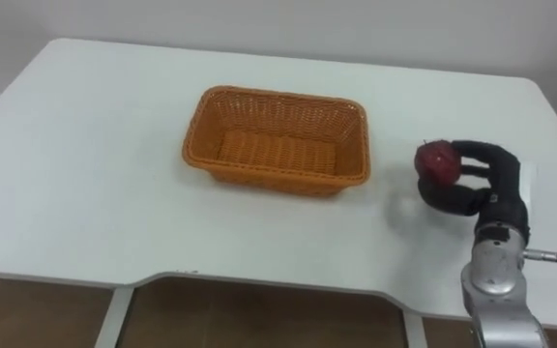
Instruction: Pick and place apple
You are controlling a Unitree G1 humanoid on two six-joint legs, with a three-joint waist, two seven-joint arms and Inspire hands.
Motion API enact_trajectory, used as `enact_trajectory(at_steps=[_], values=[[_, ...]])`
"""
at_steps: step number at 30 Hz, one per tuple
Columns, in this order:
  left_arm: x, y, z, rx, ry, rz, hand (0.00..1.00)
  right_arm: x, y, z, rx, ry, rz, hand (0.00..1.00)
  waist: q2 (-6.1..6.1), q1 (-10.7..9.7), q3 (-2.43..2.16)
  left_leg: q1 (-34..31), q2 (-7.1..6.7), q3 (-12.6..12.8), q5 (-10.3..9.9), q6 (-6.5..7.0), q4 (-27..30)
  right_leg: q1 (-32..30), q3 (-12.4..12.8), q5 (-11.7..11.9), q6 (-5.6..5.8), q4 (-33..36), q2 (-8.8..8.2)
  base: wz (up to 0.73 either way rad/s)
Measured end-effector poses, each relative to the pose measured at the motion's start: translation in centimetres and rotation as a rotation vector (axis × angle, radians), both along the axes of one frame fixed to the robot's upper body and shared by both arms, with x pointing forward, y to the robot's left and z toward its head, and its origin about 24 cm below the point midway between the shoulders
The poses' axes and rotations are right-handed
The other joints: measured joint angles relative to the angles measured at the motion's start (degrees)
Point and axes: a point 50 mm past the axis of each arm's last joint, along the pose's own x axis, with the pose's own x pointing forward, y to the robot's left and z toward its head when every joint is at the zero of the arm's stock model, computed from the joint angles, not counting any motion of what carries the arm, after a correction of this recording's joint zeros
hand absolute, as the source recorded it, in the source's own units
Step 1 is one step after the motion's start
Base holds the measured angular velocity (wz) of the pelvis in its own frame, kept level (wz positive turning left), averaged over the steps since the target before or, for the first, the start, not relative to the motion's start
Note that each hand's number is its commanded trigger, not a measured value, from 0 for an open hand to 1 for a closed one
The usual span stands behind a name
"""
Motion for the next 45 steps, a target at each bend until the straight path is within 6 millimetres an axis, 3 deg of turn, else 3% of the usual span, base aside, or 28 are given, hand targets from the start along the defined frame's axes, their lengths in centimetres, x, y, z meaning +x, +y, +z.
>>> enact_trajectory(at_steps=[4, 8, 12, 28, 29, 30, 31, 32, 45], values=[[-0.2, 0.0, -0.1, -0.001, 0.007, 0.001, 0.0, 0.5, 0.9, 2.5, -0.014, -0.118, 0.038, 1.0, -0.16, 0.0, -0.13, -0.1, -0.01, -0.1, 0.0, 0.01, 0.0, 0.0, -0.1, 0.0, 0.0, 0.0, -0.01, 0.0], [-0.1, -0.2, -0.1, -0.005, 0.006, -0.01, 0.0, 0.6, 1.3, 3.3, -0.022, -0.156, 0.057, 1.0, 0.3, 0.0, -0.2, -0.1, 0.02, -0.1, 0.0, 0.0, 0.0, 0.0, -0.2, 0.0, 0.0, 0.0, 0.02, 0.0], [-0.1, -0.4, -0.1, -0.012, 0.011, -0.021, 0.0, 0.7, 1.7, 4.2, -0.025, -0.192, 0.084, 1.0, 1.17, 0.0, -0.69, 0.1, 0.04, -0.2, 0.0, 0.0, 0.0, 0.2, -0.2, 0.0, 0.0, 0.1, 0.01, 0.0], [0.0, -0.9, -0.5, -0.023, 0.032, -0.036, 0.0, 1.1, 6.2, 6.5, -0.192, -0.219, 0.37, 1.0, 1.08, 1.5, -0.7, -0.6, 0.09, -0.2, 0.0, -0.01, 0.1, -1.1, -0.2, 0.0, -0.02, 1.1, -0.01, 0.0], [0.1, -0.9, -0.5, -0.023, 0.031, -0.037, 0.0, 1.1, 6.3, 6.5, -0.194, -0.217, 0.378, 0.91, 1.02, 1.5, -0.74, -0.7, 0.09, -0.2, 0.0, 0.0, 0.1, -1.2, -0.2, 0.0, -0.02, 1.1, -0.02, 0.0], [0.2, -0.9, -0.5, -0.023, 0.03, -0.041, 0.0, 1.1, 6.5, 6.4, -0.201, -0.211, 0.392, 0.71, 0.95, 1.5, -0.77, -0.7, 0.08, -0.2, 0.0, 0.0, 0.2, -1.2, -0.2, 0.0, -0.02, 1.1, -0.03, 0.0], [0.3, -1.0, -0.5, -0.025, 0.03, -0.046, 0.0, 1.2, 6.7, 6.4, -0.21, -0.206, 0.403, 0.13, 0.94, 1.5, -0.77, -0.7, 0.07, -0.2, 0.0, 0.0, 0.2, -1.2, -0.2, 0.0, -0.02, 1.1, -0.04, 0.0], [0.4, -1.0, -0.5, -0.026, 0.029, -0.05, 0.0, 1.2, 6.8, 6.4, -0.212, -0.205, 0.407, 0.0, 0.94, 1.5, -0.77, -0.7, 0.06, -0.2, 0.0, 0.0, 0.2, -1.2, -0.2, 0.0, -0.02, 1.1, -0.05, 0.0], [1.8, -1.3, -0.6, -0.033, 0.002, -0.082, 0.0, 1.1, 7.1, 7.0, -0.218, -0.233, 0.422, 0.0, 1.06, 1.9, -0.49, -0.8, 0.1, -0.2, 0.0, 0.0, 0.2, -1.2, 0.0, 0.0, -0.02, 1.1, 0.02, 0.0]])
